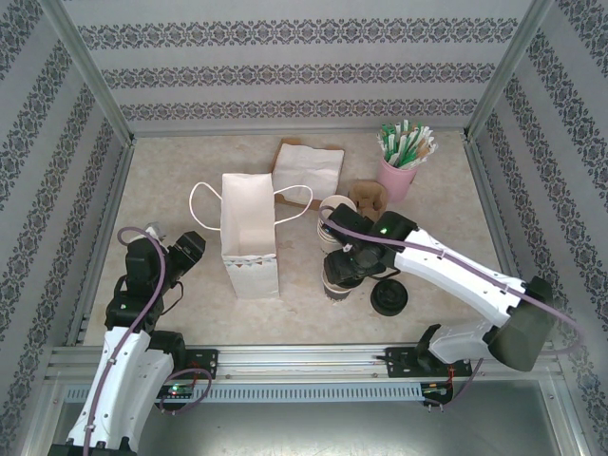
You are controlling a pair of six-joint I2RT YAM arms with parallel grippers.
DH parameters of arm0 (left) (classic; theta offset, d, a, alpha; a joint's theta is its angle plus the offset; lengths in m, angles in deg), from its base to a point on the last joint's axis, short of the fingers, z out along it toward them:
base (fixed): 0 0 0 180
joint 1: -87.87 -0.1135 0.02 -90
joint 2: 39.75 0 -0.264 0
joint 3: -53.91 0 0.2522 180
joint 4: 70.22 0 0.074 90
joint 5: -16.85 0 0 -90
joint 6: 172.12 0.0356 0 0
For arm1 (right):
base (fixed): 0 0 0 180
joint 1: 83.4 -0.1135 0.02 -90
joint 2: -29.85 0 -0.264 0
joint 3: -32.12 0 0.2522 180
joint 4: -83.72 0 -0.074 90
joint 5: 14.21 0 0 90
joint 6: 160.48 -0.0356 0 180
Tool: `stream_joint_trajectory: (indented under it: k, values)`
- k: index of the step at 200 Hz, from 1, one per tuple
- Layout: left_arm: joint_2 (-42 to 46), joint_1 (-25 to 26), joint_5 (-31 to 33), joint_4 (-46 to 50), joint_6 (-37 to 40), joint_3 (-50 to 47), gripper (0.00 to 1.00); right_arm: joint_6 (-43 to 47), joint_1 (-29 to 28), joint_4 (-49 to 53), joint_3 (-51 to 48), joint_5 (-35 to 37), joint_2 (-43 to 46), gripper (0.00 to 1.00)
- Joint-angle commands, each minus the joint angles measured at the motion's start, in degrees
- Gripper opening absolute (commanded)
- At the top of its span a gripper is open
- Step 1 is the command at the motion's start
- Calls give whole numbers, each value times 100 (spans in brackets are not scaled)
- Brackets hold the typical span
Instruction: Pack the takeout coffee
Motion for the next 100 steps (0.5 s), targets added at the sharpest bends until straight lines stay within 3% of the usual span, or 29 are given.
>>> stream_joint_trajectory:
  k: [1, 100]
  values:
    - [-2, 50, -57, -22, 148, 165, 64, 121, -84, 60, 168, -78, -182, 73]
    - [-2, 53, -58, 0, 165, 180, 64, 191, -124, 17, 237, -182, -653, 73]
